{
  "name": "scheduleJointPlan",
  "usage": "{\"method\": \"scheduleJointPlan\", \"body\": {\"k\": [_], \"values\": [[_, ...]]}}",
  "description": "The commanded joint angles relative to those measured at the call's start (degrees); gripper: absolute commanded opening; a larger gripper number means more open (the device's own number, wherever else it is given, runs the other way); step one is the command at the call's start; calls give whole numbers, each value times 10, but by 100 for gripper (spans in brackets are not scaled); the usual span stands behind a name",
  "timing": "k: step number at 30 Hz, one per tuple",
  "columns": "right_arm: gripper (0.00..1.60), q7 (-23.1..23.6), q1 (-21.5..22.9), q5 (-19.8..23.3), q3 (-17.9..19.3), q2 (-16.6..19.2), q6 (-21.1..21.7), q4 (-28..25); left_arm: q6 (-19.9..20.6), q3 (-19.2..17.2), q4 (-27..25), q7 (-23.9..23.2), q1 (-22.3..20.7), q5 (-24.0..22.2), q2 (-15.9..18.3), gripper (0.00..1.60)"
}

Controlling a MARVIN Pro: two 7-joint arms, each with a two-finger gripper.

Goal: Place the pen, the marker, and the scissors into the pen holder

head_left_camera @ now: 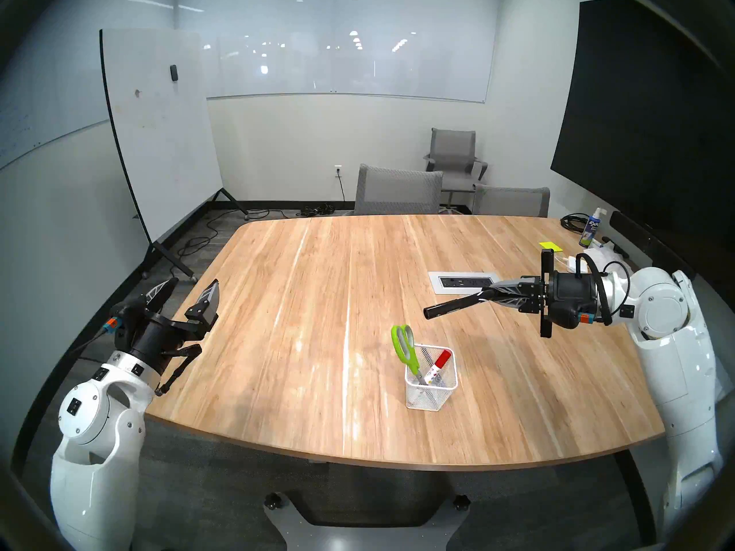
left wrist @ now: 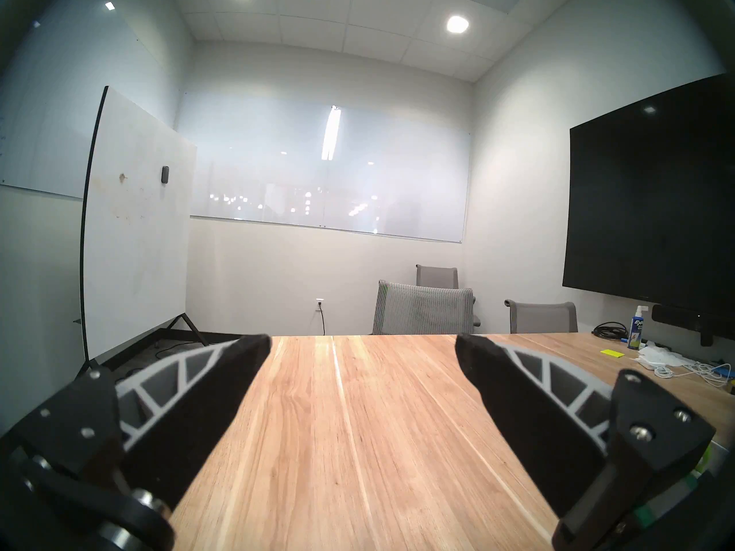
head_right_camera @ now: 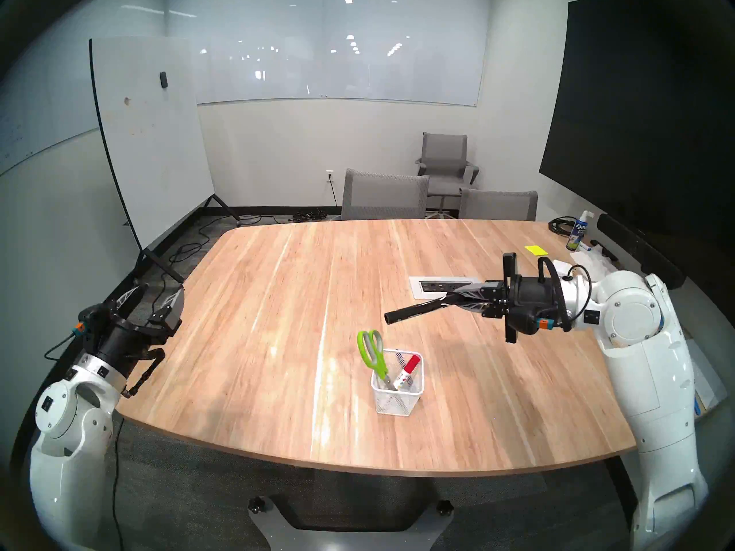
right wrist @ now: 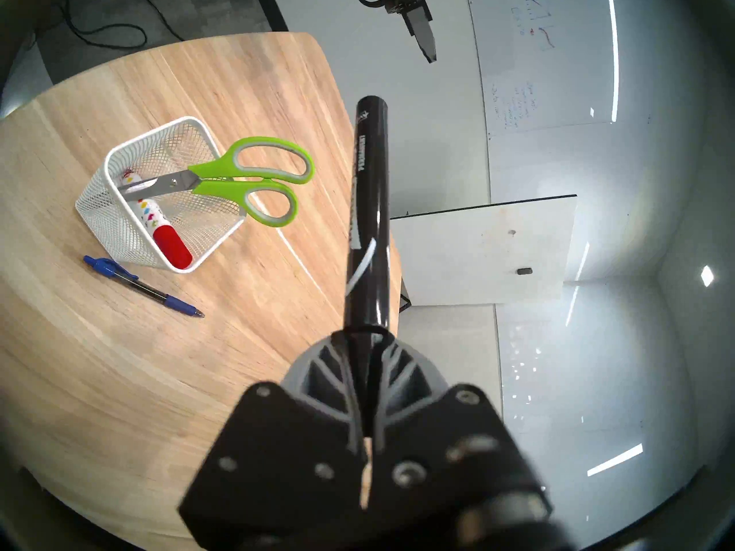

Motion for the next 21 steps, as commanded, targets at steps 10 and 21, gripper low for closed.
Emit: {"method": "scheduleJointPlan", "body": {"k": [10,21], "values": [[0,-43,24,-68,-9,11,-85,8,2,-3,-10,0,-1,0,0,160],[0,-103,35,-133,-33,34,-113,15,3,-3,-10,-1,-2,1,-2,160]]}}
